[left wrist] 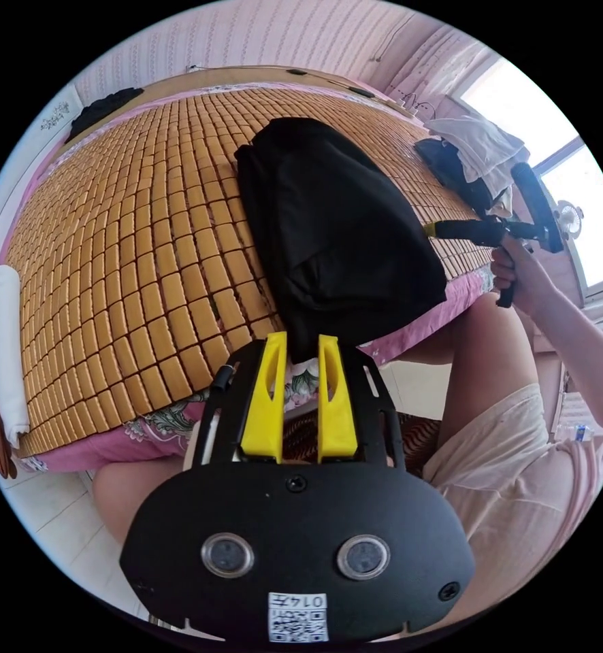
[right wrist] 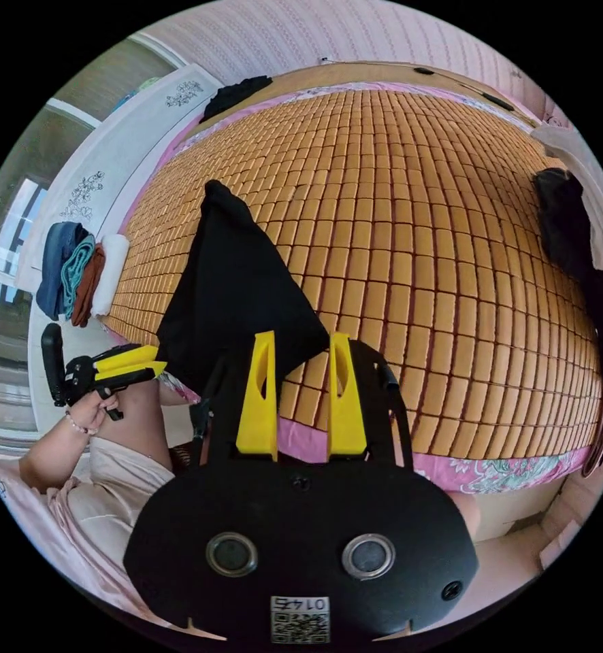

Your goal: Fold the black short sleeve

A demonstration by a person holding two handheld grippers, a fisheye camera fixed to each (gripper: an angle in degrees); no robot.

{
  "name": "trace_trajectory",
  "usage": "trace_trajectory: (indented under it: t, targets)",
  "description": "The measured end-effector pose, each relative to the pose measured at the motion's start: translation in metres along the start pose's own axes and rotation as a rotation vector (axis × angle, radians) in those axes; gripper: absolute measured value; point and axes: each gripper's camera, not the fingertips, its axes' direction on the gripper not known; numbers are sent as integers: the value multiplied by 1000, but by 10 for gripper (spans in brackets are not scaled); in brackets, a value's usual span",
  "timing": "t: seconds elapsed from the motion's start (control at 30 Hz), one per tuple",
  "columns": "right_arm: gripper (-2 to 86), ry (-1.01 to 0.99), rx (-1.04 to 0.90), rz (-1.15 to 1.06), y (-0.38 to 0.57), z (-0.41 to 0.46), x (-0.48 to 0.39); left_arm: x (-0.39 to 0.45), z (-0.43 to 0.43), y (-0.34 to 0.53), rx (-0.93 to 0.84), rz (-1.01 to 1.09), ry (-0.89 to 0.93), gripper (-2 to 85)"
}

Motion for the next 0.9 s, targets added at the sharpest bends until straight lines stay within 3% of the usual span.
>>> trace_trajectory:
  t: [0.07, 0.23, 0.5, 0.7, 0.9]
  targets:
    - [39, 39, 20, 57, 3, -11, 2, 2, -15, -2, -14, 17, 4, 41]
    - [5, -139, 126, 64, 28, -69, 20, 3, -69, 4, 17, 10, 101, -1]
    - [1, -662, 529, 184, 96, -216, 100, -17, -258, 42, 445, -109, 311, -9]
    - [0, -847, 686, 68, 138, -301, 97, -1, -396, 74, 683, -61, 334, -9]
    - [0, -672, 873, -74, 181, -413, 68, 12, -548, 101, 890, -7, 269, -10]
